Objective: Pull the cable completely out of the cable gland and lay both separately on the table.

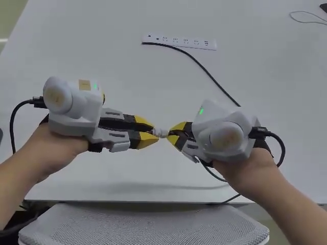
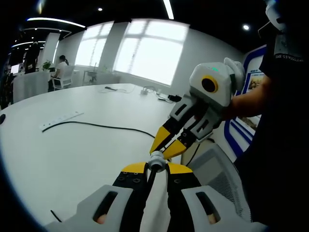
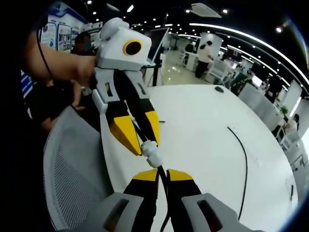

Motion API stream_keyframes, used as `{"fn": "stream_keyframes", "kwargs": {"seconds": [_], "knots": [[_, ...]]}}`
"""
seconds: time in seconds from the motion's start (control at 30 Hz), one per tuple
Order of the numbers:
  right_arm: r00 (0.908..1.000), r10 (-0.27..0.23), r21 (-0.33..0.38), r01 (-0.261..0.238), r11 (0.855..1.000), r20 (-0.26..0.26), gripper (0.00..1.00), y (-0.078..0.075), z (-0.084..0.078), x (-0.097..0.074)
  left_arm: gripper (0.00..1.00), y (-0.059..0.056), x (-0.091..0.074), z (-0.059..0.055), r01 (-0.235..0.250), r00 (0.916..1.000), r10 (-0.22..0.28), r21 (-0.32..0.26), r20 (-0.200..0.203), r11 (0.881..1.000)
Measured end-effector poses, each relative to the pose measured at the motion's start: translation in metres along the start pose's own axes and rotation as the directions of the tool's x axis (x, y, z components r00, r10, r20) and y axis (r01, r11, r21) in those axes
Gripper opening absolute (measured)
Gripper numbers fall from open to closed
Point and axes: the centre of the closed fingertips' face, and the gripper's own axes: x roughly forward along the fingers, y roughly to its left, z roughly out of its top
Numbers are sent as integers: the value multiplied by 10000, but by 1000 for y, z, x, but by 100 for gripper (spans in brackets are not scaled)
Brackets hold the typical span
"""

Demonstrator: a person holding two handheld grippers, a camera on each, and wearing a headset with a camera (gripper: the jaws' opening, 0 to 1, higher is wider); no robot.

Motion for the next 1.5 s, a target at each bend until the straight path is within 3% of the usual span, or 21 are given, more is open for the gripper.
{"fn": "stream_keyframes", "kwargs": {"seconds": [0.5,0.8,1.13,1.5], "knots": [[9997,-216,647,222,9977,-103,0,-10,-8,0,15,4,0,4,4,9999,-5,24,120,10000],[9977,-627,1674,662,9837,-257,0,-24,-25,-3,15,7,-1,8,-17,9996,18,-30,277,10000],[9944,-957,2843,1044,9530,-443,0,-35,-45,-1,15,6,-1,9,-46,9994,48,-68,336,10000],[9923,-1101,4222,1236,8980,-564,0,-40,-64,1,14,2,0,8,-1,9995,3,-60,315,10000]]}}
